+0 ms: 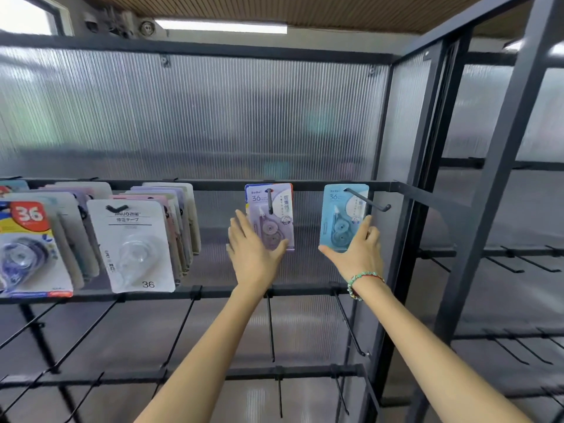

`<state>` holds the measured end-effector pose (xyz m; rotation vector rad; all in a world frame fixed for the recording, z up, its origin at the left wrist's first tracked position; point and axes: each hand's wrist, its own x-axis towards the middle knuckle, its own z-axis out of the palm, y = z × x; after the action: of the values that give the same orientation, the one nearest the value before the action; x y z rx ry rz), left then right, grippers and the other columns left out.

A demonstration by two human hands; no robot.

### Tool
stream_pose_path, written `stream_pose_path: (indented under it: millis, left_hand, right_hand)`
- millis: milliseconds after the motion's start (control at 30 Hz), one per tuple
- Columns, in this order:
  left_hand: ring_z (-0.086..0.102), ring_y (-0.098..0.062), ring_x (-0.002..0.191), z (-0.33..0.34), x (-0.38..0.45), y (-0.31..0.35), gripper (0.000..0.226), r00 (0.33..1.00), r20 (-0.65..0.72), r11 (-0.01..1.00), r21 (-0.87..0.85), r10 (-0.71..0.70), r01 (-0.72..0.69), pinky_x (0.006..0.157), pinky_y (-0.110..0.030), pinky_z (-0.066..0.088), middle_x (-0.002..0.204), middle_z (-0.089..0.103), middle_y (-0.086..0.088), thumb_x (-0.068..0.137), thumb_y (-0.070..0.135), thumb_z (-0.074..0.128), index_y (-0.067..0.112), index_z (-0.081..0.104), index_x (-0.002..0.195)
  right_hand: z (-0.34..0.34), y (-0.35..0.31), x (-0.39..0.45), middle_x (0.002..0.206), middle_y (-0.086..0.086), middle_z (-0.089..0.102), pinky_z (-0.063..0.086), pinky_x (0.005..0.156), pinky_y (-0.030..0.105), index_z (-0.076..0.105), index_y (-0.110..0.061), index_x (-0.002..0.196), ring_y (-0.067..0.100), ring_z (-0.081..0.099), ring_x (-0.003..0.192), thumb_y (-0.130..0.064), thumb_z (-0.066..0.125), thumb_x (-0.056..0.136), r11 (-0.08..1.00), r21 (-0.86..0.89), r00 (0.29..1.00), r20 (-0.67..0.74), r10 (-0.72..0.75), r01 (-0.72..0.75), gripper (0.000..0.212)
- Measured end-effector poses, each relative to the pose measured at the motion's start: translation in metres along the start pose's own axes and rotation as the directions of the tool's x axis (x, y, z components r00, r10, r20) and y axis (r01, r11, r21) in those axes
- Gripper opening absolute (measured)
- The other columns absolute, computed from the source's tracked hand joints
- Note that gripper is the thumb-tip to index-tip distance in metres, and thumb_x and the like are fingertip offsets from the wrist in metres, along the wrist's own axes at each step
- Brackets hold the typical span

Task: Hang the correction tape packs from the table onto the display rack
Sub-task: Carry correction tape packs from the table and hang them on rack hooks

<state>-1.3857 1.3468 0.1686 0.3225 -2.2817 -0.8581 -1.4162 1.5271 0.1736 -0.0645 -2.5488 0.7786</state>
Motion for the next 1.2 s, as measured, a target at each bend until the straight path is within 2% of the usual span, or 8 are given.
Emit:
stream_pose_path:
  millis: [100,267,433,567,667,833,1067,1200]
  left_hand:
    - [0.006,-0.031,0.148,-0.01,-0.016,-0.004,0.1,0.996,0.062,0.996,0.059,0.06,-0.064,0.118,-0.047,0.014,0.16,0.007,-0.017,0.086,0.048,0.064,0.009,0.002,0.153]
    - [0.01,-0.029,0.148,-0.036,-0.057,-0.008,0.078,0.985,0.134,0.992,0.034,0.112,-0.118,0.119,-0.044,0.016,0.159,0.016,-0.016,0.092,0.032,0.06,0.009,0.016,0.152]
    - [0.018,-0.026,0.146,-0.075,-0.109,-0.021,0.069,0.984,0.148,0.994,0.04,0.098,-0.105,0.119,-0.037,0.016,0.157,0.024,-0.012,0.094,0.024,0.057,0.006,0.021,0.151]
    - [0.026,-0.025,0.142,-0.119,-0.147,-0.05,0.067,0.992,0.119,0.99,0.131,0.029,-0.045,0.116,-0.032,0.02,0.154,0.031,-0.012,0.094,0.022,0.057,0.004,0.025,0.15]
    - [0.028,-0.026,0.141,-0.164,-0.173,-0.084,0.066,0.994,0.081,0.977,0.208,-0.069,0.051,0.114,-0.031,0.02,0.153,0.033,-0.014,0.094,0.021,0.057,0.003,0.025,0.149]
    - [0.033,-0.024,0.139,-0.253,-0.216,-0.143,0.063,0.979,-0.077,0.929,0.311,-0.186,0.201,0.112,-0.031,0.026,0.15,0.037,-0.011,0.094,0.021,0.056,0.006,0.029,0.149]
    - [0.038,-0.026,0.136,-0.395,-0.275,-0.232,0.061,0.915,-0.275,0.826,0.408,-0.296,0.39,0.112,-0.034,0.029,0.146,0.043,-0.012,0.092,0.02,0.059,0.005,0.036,0.146]
    - [0.042,-0.032,0.134,-0.478,-0.315,-0.284,0.059,0.865,-0.359,0.757,0.435,-0.351,0.488,0.11,-0.038,0.032,0.143,0.046,-0.018,0.089,0.017,0.062,0.0,0.041,0.142]
  right_hand:
    - [-0.005,0.001,-0.018,0.15,0.016,0.018,0.036,0.107,0.047,0.008,-0.01,0.151,0.033,0.028,0.136,-0.061,0.065,0.077,0.998,-0.022,0.997,0.058,-0.058,0.06,0.106]
    - [-0.019,-0.001,-0.056,0.156,0.01,0.016,0.023,0.115,0.04,0.018,-0.014,0.15,0.028,0.019,0.142,-0.046,0.058,0.089,0.978,0.024,0.965,0.157,-0.211,0.209,0.08]
    - [-0.026,-0.014,-0.105,0.155,0.007,0.023,0.022,0.115,0.035,0.023,-0.015,0.15,0.025,0.022,0.141,-0.038,0.058,0.091,0.927,0.142,0.897,0.241,-0.371,0.346,0.072]
    - [-0.021,-0.039,-0.149,0.154,0.005,0.027,0.022,0.114,0.033,0.028,-0.015,0.149,0.023,0.024,0.14,-0.034,0.058,0.091,0.876,0.248,0.829,0.295,-0.475,0.413,0.068]
    - [-0.011,-0.069,-0.183,0.154,0.002,0.027,0.021,0.116,0.033,0.027,-0.017,0.149,0.021,0.022,0.142,-0.035,0.056,0.093,0.835,0.29,0.761,0.348,-0.548,0.468,0.066]
    - [0.01,-0.142,-0.252,0.153,0.003,0.03,0.018,0.114,0.03,0.029,-0.017,0.149,0.02,0.024,0.141,-0.034,0.055,0.093,0.732,0.383,0.619,0.39,-0.681,0.564,0.064]
    - [0.048,-0.272,-0.378,0.152,0.003,0.031,0.018,0.114,0.03,0.032,-0.018,0.147,0.019,0.025,0.14,-0.033,0.053,0.094,0.563,0.509,0.397,0.404,-0.824,0.651,0.059]
    - [0.067,-0.345,-0.458,0.152,0.003,0.031,0.023,0.114,0.032,0.032,-0.018,0.147,0.019,0.027,0.14,-0.034,0.052,0.094,0.47,0.578,0.276,0.394,-0.877,0.667,0.059]
